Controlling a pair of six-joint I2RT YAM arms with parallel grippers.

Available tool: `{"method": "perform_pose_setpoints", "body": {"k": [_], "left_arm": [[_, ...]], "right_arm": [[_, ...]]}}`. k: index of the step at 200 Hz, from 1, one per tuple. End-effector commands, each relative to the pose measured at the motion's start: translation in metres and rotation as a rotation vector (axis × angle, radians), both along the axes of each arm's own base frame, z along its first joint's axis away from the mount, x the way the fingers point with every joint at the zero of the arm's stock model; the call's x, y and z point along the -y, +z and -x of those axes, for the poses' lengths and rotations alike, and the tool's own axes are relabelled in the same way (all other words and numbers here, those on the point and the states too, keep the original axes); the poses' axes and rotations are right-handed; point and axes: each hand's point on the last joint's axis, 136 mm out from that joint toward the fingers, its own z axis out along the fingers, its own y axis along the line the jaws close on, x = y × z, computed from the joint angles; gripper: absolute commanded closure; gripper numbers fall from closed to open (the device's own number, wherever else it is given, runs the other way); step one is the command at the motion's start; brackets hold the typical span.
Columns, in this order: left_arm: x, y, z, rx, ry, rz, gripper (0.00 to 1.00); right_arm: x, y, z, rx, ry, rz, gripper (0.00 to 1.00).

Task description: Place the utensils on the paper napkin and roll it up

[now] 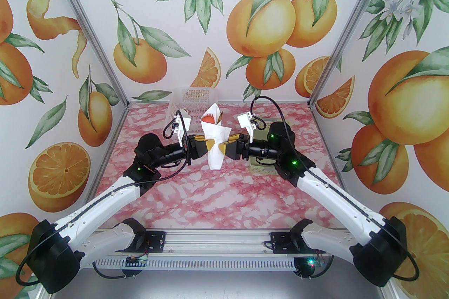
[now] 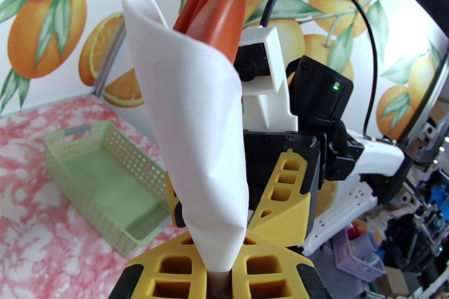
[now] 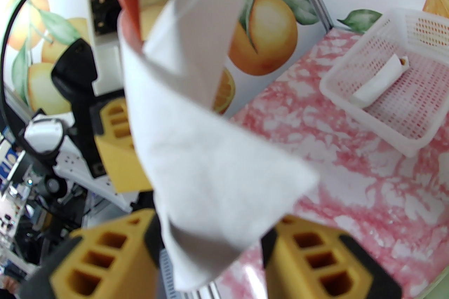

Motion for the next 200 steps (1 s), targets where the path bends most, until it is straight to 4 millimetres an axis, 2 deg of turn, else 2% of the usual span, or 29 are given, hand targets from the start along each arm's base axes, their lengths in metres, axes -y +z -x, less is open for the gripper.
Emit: {"method": "perform_pose_setpoints", "body": {"k": [1, 30, 43, 66, 102, 124, 152, 200], "left_arm": [[-0.001, 0.026, 0.008, 0.061, -0.025, 0.054, 1.0], [-0.002, 0.026, 0.007, 0.06, -0.017, 0.051, 1.0], [-0.003, 0.024, 0.006, 0.059, -0.003, 0.042, 1.0], [-0.005, 0.023, 0.006, 0.064, 0.01, 0.03, 1.0], [-0.006, 0.024, 0.006, 0.072, 0.018, 0.025, 1.0], [-0.006, 0.023, 0.005, 0.067, 0.02, 0.022, 1.0], [-0.005, 0.023, 0.004, 0.067, 0.021, 0.021, 1.0], [-0.003, 0.024, 0.004, 0.065, 0.01, 0.026, 1.0]], "right_arm": [[-0.005, 0.017, 0.008, 0.08, 0.061, -0.051, 0.48], [-0.005, 0.013, 0.007, 0.073, 0.065, -0.036, 0.47], [0.005, 0.005, 0.0, 0.088, -0.004, 0.04, 0.43], [0.026, 0.011, -0.006, 0.098, -0.076, 0.053, 0.4], [0.035, 0.015, -0.001, 0.091, -0.093, 0.065, 0.4], [0.034, 0.024, 0.008, 0.097, -0.07, 0.032, 0.4], [0.021, 0.033, 0.021, 0.099, -0.007, -0.014, 0.42], [0.007, 0.028, 0.012, 0.08, 0.005, -0.021, 0.41]]}}
